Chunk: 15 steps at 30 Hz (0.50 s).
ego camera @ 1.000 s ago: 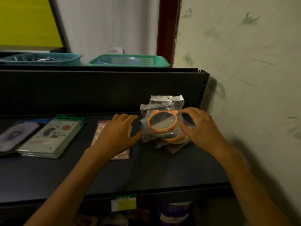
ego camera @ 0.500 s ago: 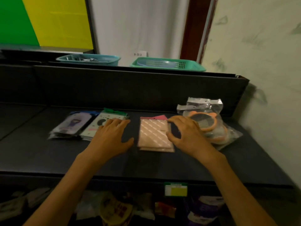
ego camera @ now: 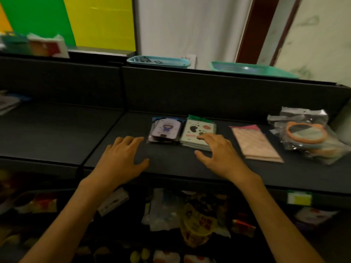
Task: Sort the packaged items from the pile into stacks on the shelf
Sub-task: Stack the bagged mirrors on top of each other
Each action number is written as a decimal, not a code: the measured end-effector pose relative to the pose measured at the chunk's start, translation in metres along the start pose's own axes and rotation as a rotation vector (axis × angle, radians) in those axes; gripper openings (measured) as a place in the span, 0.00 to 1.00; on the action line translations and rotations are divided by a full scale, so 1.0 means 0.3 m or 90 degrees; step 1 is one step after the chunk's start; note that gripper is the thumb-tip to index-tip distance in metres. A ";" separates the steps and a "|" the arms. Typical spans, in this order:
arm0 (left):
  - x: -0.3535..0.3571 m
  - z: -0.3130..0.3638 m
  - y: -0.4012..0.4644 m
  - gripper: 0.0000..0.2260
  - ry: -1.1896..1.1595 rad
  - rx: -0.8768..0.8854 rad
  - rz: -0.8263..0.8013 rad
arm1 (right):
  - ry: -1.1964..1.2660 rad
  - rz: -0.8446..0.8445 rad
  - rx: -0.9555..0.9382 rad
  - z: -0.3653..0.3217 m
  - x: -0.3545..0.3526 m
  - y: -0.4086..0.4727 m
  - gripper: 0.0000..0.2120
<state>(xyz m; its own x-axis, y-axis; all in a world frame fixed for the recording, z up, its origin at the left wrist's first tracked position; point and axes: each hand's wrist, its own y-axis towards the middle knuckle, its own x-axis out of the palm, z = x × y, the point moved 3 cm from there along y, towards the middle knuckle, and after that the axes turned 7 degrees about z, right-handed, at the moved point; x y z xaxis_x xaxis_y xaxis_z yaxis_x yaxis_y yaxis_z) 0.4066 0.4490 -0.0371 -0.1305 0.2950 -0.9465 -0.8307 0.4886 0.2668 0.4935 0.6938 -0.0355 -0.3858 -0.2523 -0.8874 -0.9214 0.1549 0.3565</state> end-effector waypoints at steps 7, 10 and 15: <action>-0.059 -0.291 -0.057 0.32 -0.005 -0.057 -0.004 | 0.002 -0.021 -0.046 -0.270 0.136 0.121 0.25; -0.076 -0.423 -0.055 0.33 -0.004 -0.079 -0.007 | 0.004 -0.017 -0.058 -0.370 0.197 0.182 0.25; -0.090 -0.640 -0.016 0.32 -0.002 -0.113 -0.002 | 0.024 -0.036 -0.076 -0.529 0.315 0.297 0.25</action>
<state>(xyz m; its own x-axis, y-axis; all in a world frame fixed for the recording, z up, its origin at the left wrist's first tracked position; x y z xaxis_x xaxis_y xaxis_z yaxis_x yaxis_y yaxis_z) 0.3103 0.2810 -0.0475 -0.1264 0.2969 -0.9465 -0.9137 0.3367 0.2277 0.3676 0.5321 -0.0412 -0.3326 -0.2942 -0.8960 -0.9399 0.0258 0.3404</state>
